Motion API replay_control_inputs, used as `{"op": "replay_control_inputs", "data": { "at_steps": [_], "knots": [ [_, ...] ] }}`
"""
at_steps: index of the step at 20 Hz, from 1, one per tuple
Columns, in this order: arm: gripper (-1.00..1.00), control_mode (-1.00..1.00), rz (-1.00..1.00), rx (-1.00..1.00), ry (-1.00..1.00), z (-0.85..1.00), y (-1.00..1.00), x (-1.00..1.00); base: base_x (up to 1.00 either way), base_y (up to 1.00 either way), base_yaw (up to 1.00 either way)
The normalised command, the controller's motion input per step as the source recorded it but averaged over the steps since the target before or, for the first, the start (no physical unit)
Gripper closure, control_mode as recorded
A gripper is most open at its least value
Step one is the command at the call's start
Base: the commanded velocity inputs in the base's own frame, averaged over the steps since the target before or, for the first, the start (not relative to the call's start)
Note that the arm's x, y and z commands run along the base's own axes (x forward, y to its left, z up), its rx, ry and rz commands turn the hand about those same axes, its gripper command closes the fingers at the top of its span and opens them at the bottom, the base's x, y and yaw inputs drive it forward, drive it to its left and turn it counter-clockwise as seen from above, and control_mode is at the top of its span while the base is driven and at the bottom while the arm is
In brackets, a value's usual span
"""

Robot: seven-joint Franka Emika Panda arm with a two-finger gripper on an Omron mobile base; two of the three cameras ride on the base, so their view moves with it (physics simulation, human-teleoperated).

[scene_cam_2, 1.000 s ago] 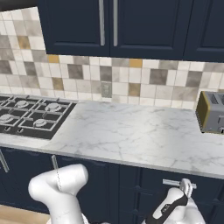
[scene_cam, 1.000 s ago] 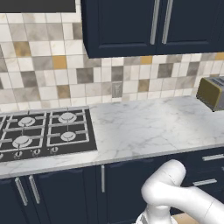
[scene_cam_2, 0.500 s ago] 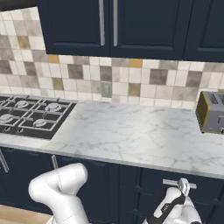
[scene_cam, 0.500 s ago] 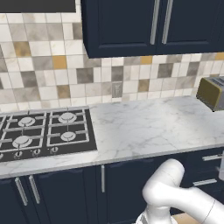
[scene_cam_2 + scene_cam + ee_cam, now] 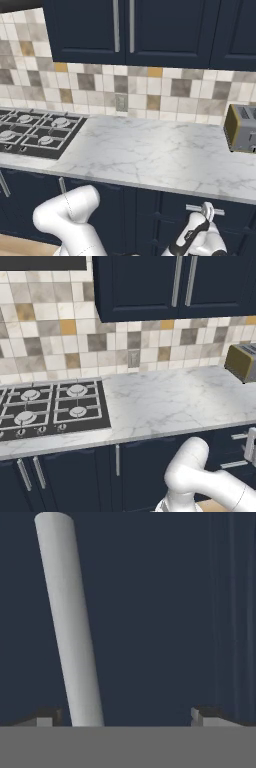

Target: Take the tongs from the drawer on the right and place them on the dining counter next to the tray containing the hot dog.

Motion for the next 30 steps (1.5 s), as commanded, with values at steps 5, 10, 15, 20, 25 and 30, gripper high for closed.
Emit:
{"op": "replay_control_inputs", "data": {
  "at_steps": [5,10,15,20,25,30],
  "knots": [
    [-1.00,-1.00,0.00,0.01,-0.05,-0.27,0.00,0.24,0.00,0.00,0.00],
    [-1.00,-1.00,0.00,0.03,-0.06,-0.21,0.00,0.18,0.00,0.00,0.00],
    [1.00,-1.00,0.00,0.03,-0.06,-0.20,0.00,0.29,0.00,0.00,0.00],
    [1.00,-1.00,-0.02,0.04,-0.07,-0.24,0.00,0.45,0.00,0.00,0.00],
    [1.00,-1.00,-0.01,0.06,-0.11,-0.24,0.00,0.37,0.00,0.00,0.00],
    [1.00,-1.00,-0.02,0.05,-0.13,-0.27,0.00,0.35,0.00,0.00,0.00]
  ]
}}
